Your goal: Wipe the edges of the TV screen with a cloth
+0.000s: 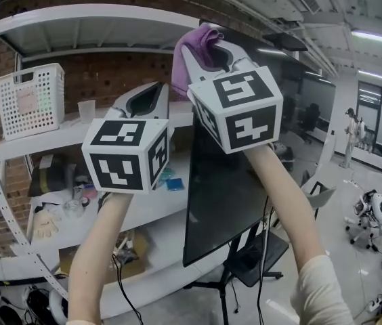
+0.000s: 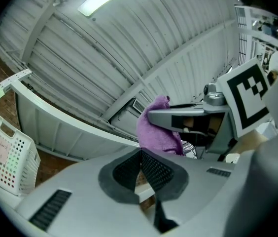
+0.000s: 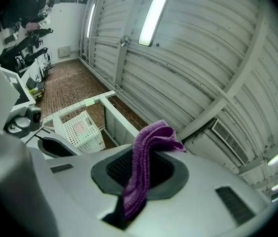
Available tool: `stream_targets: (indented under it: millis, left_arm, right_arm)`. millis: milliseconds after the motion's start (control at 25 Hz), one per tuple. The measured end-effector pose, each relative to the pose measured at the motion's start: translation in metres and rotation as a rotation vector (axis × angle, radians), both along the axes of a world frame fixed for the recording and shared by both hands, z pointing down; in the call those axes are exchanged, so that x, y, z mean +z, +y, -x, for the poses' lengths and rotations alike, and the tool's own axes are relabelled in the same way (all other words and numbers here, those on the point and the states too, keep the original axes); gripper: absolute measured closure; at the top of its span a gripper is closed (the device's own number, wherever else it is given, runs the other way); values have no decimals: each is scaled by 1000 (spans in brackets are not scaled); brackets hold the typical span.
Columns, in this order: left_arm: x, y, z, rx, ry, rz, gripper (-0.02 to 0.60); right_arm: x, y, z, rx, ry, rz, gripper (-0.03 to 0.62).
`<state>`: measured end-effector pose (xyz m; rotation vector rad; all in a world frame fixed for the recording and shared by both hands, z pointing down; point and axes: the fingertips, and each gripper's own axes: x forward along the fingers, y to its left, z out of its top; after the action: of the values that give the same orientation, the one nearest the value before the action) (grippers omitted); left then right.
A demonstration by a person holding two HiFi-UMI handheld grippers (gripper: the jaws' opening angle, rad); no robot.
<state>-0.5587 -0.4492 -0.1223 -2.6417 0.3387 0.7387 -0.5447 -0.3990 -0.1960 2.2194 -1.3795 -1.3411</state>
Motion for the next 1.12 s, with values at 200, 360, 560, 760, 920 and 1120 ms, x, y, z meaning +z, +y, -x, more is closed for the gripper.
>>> stream_targets:
  millis: [200, 360, 560, 760, 920, 1120]
  left_arm:
    - [-43, 3, -5, 13, 25, 5, 566]
    - [-66, 6, -5, 51, 57, 28, 566]
    - [-72, 8, -9, 40, 59, 11, 566]
    - [-77, 8, -11, 24, 65, 1, 566]
    - [-84, 14, -11, 21, 80, -9, 566]
    - [-84, 22, -16, 15, 69, -18, 566]
  right_arm:
    - [-34, 7, 2, 3, 17, -38, 539]
    - [-58, 11, 2, -4, 32, -57, 539]
    - [-92, 36, -9, 65, 95, -135, 540]
    - [-119, 68, -7, 270, 307, -223, 539]
    - [-112, 70, 3, 480, 632, -164, 540]
    - [-71, 29, -7, 492, 771, 140, 540]
